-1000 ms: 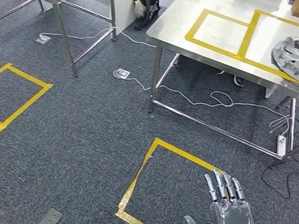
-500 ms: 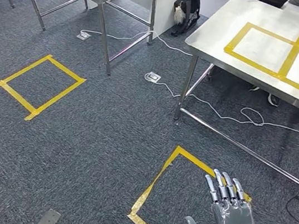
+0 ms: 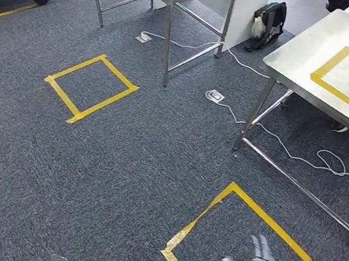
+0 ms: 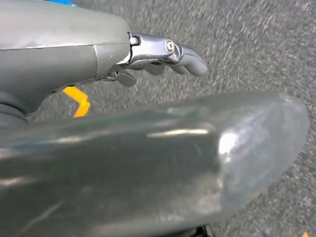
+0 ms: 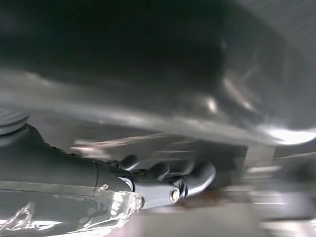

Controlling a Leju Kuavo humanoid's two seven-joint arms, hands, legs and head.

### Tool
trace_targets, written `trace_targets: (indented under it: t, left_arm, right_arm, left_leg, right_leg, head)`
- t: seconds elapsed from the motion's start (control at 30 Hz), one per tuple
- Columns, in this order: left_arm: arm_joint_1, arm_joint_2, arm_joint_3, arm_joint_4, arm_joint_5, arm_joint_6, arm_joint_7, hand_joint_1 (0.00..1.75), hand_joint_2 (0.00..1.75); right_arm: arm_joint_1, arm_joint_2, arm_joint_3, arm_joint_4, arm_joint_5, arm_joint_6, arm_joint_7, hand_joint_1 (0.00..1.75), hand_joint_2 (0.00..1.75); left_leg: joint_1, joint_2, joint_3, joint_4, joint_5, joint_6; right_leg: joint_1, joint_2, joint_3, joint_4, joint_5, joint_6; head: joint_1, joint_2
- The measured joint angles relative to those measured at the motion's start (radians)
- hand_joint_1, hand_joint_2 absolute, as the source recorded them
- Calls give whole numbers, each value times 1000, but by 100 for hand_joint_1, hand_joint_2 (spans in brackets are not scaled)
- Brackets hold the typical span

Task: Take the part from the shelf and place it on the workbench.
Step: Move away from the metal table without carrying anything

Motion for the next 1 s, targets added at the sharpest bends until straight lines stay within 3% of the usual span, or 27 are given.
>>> trace_targets:
  t: [0.07, 0.13, 0.2, 0.27, 0.3, 0.33, 0.43, 0.5, 0.57, 0.63, 0.7, 0.77, 0.8, 0.83, 0.87, 0.93, 1.0]
  left_arm:
    - [9, -5, 3, 0, 4, 1, -1, 0, 0]
    - [13, -7, 9, -1, 9, 2, -2, 0, 0]
    - [10, -10, 17, -2, 20, 5, -7, 0, 0]
    - [8, -15, 24, -2, 30, 11, -15, 0, 0]
    - [9, -17, 27, -2, 34, 15, -19, 0, 0]
    - [11, -18, 31, -2, 36, 19, -21, 0, 0]
    - [12, -21, 41, -2, 39, 23, -24, 0, 0]
    - [12, -21, 44, -2, 39, 23, -26, 0, 0]
    - [16, -21, 46, -2, 39, 23, -28, 0, 0]
    - [17, -21, 48, -2, 39, 24, -28, 0, 0]
    - [15, -22, 49, -2, 39, 25, -31, 0, 0]
    - [15, -22, 51, -2, 42, 24, -36, 0, 0]
    - [17, -22, 53, -2, 44, 23, -37, 0, 0]
    - [19, -21, 54, -2, 45, 22, -38, 0, 0]
    - [20, -21, 55, -2, 45, 21, -39, 0, 0]
    - [18, -22, 58, -2, 45, 21, -41, 0, 0]
    - [16, -22, 61, -2, 44, 21, -42, 0, 0]
  right_arm:
    - [4, 116, -176, 64, 13, 45, -9, 0, 0]
    - [11, 193, -273, 104, -25, 86, 22, 0, 0]
    - [15, 255, -346, 155, -133, 127, 89, 0, 0]
    - [17, 300, -408, 213, -237, 160, 156, 0, 0]
    - [18, 315, -429, 236, -261, 170, 178, 0, 0]
    - [19, 328, -445, 254, -269, 178, 191, 0, 0]
    - [16, 355, -472, 285, -270, 180, 204, 0, 0]
    - [15, 369, -484, 296, -271, 177, 204, 0, 0]
    - [14, 377, -492, 302, -272, 175, 204, 0, 0]
    - [12, 382, -497, 305, -271, 174, 200, 0, 0]
    - [11, 387, -505, 309, -257, 169, 160, 0, 0]
    - [0, 390, -526, 318, -224, 166, 83, 0, 0]
    - [-10, 390, -540, 324, -209, 165, 50, 0, 0]
    - [-21, 390, -553, 330, -199, 166, 29, 0, 0]
    - [-29, 391, -565, 334, -194, 166, 19, 0, 0]
    - [-38, 393, -581, 341, -188, 166, 12, 0, 0]
    - [-44, 395, -595, 348, -180, 167, 3, 0, 0]
  left_leg:
    - [3, -22, 0, -1, 0, 10]
    - [7, -38, 0, -3, 1, 20]
    - [8, -55, 0, -3, 2, 27]
    - [7, -80, -1, -3, 2, 31]
    - [6, -94, 0, -3, 2, 31]
    - [7, -107, 1, -3, 2, 31]
    - [6, -143, 4, 0, 0, 22]
    - [6, -162, 2, 1, 0, 9]
    - [10, -174, -1, 0, 3, -3]
    - [10, -141, -18, 34, -21, -13]
    - [7, -89, -73, 148, -87, -19]
    - [8, -72, -134, 273, -139, -22]
    - [8, -69, -143, 295, -138, -21]
    - [8, -67, -132, 276, -118, -20]
    - [7, -59, -102, 221, -86, -18]
    - [3, -12, -25, 82, -30, -12]
    - [-2, 16, 11, 12, -15, -2]
  right_leg:
    - [-1, -4, 11, -3, -7, 10]
    - [-5, 47, -3, 40, -41, 18]
    - [-6, 110, -65, 166, -109, 21]
    - [-6, 128, -132, 288, -150, 18]
    - [-6, 131, -144, 299, -140, 16]
    - [-6, 134, -137, 269, -111, 13]
    - [-12, 182, -56, 71, -9, 9]
    - [-11, 200, -32, 20, 8, 2]
    - [-7, 180, -26, 21, 12, -12]
    - [-7, 159, -22, 17, 17, -25]
    - [-6, 133, -22, 15, 18, -33]
    - [-3, 107, -23, 15, 16, -36]
    - [-2, 95, -23, 15, 15, -36]
    - [-2, 83, -22, 15, 14, -36]
    - [-2, 72, -19, 15, 12, -34]
    - [3, 49, -15, 18, 5, -27]
    - [9, 27, -12, 18, -3, -18]
  head:
    - [2, 0]
    - [4, 0]
    - [6, 0]
    - [8, 0]
    - [8, 0]
    - [8, 0]
    - [8, 0]
    - [7, 0]
    - [7, 0]
    - [3, 0]
    - [-2, 0]
    - [-3, 0]
    - [-3, 0]
    - [-3, 0]
    - [-3, 0]
    - [-4, 0]
    - [-1, 0]
